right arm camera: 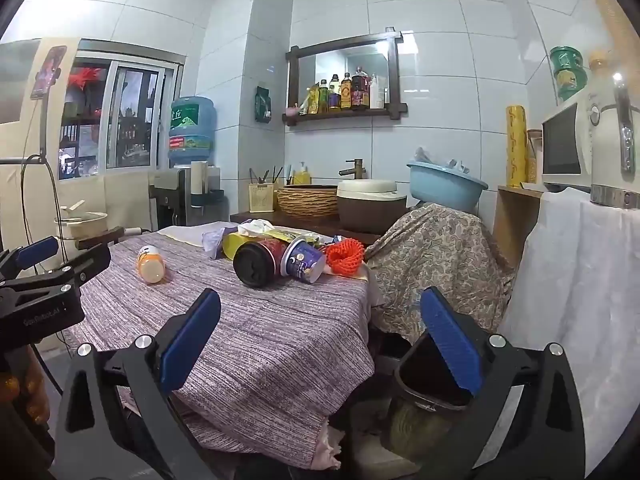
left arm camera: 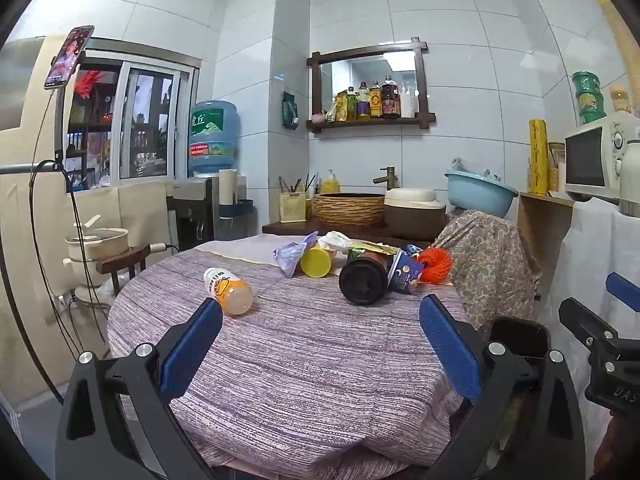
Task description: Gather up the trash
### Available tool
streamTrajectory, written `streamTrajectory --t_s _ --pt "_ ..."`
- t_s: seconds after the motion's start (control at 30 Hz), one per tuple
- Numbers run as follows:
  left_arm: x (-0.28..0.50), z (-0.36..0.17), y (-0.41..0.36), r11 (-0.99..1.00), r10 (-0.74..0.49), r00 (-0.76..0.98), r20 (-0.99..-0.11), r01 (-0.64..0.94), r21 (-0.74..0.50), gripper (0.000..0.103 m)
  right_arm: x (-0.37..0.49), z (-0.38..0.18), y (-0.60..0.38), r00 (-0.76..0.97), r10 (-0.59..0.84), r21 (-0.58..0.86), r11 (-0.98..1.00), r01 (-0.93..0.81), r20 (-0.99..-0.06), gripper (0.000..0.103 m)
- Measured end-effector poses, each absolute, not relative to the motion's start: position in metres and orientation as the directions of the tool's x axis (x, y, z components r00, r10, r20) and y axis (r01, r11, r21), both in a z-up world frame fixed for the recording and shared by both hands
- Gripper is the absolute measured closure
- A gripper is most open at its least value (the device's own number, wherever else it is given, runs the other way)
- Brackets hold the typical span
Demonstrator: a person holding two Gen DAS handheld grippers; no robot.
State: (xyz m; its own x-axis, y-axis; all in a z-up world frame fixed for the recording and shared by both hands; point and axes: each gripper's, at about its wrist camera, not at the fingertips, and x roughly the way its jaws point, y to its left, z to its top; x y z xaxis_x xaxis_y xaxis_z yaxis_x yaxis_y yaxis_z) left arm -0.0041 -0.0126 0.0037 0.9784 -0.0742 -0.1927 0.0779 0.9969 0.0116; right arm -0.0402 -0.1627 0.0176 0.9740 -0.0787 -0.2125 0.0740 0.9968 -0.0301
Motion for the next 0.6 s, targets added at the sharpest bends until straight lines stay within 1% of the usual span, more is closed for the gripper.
streamTrajectory --t_s 0.6 --pt "-0.0037 0.0052 -0.0158 0.995 -0.095 0.976 -0.197 0.099 0.013 0.005 -0.0414 0.0197 -0.1643 0.974 -0.088 -0.026 0.996 0.084 -0.209 0.005"
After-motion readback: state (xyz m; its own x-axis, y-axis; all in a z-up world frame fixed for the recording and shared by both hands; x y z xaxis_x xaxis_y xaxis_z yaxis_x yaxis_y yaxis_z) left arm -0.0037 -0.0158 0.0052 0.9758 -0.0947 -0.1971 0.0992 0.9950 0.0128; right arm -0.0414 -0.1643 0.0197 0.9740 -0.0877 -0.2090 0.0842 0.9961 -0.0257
